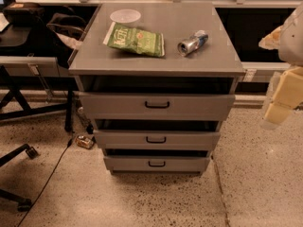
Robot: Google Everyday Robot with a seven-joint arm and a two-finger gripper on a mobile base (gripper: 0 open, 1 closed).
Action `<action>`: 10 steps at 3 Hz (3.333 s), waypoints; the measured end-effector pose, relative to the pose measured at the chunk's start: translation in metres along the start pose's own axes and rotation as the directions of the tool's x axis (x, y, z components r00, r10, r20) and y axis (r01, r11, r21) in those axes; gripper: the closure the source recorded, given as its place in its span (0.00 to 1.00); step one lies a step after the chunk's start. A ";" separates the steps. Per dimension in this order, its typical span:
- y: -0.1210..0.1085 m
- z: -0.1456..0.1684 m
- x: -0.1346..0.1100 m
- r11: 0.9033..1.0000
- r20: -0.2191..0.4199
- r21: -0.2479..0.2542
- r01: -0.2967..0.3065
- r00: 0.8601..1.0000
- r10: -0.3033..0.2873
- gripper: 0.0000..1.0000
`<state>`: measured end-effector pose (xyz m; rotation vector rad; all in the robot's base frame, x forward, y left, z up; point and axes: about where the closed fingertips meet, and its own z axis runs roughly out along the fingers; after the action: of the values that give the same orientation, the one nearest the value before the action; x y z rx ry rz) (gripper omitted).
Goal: Open bottom drawer
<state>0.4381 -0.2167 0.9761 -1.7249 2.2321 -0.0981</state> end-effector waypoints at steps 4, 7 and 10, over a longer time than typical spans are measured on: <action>0.024 0.089 0.007 0.991 0.367 -0.071 -0.114 0.921 0.133 0.00; 0.042 0.235 -0.061 0.948 0.473 -0.131 -0.289 0.823 0.316 0.00; 0.063 0.332 -0.084 0.930 0.321 -0.238 -0.278 0.882 0.346 0.00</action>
Offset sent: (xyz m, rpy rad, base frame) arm -0.0126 0.0004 -0.0120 0.2000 -0.0465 -0.0149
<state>0.4937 -0.0733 0.6638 -1.3029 2.2541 0.4770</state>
